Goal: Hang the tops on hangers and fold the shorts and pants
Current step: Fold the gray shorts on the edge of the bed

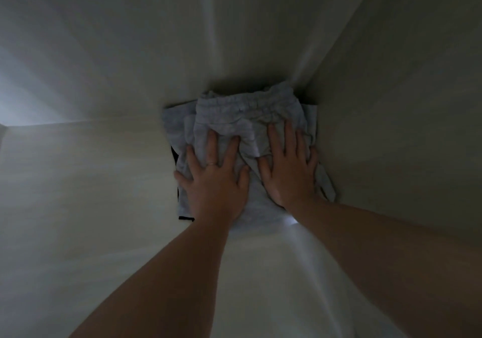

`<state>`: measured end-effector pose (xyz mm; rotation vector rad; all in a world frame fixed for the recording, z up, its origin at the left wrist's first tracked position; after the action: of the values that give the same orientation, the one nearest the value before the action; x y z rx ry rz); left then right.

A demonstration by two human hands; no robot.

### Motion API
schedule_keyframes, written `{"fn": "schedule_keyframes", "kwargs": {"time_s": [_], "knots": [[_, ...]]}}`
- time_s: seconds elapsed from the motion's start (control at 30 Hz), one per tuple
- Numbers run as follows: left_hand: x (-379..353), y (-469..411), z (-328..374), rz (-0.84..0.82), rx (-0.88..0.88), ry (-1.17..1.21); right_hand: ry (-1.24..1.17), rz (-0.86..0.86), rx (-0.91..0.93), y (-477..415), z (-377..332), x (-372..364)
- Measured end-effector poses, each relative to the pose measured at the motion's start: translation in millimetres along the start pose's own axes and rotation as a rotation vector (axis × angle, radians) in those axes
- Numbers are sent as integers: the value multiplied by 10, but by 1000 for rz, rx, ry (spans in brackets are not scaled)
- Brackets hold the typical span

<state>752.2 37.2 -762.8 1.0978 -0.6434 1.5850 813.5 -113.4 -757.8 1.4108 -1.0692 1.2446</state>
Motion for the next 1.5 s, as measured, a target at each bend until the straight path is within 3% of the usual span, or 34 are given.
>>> {"fn": "schedule_keyframes", "kwargs": {"time_s": [0.23,0.47,0.7,0.87,1.2,1.5], "knots": [[-51,-73,3,-2,17,-2,13,46,7,-94,6,-119],[206,-114,-44,-305,-9,-48,-10,-273,51,-37,37,186],[277,1294,-93,-326,-27,-41,55,-362,74,1249,-44,349],[404,2177,-31,-414,127,42,112,-528,172,2123,-58,554],[872,3539,-4,-225,366,187,-94,-488,105,3006,83,1271],[1153,4758,406,58,505,273,-126,-460,484,3793,369,1698]]}}
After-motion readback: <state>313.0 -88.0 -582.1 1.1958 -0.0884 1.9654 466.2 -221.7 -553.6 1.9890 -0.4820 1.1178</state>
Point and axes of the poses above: each hand's wrist, its own y-axis away from the middle knuckle, its own x-axis out of the back of the hand, z = x × y, the point moved 2 cm from there along -y, towards the middle knuckle, and after that the axes turned 6 degrees about y, right-handed, at the moved point
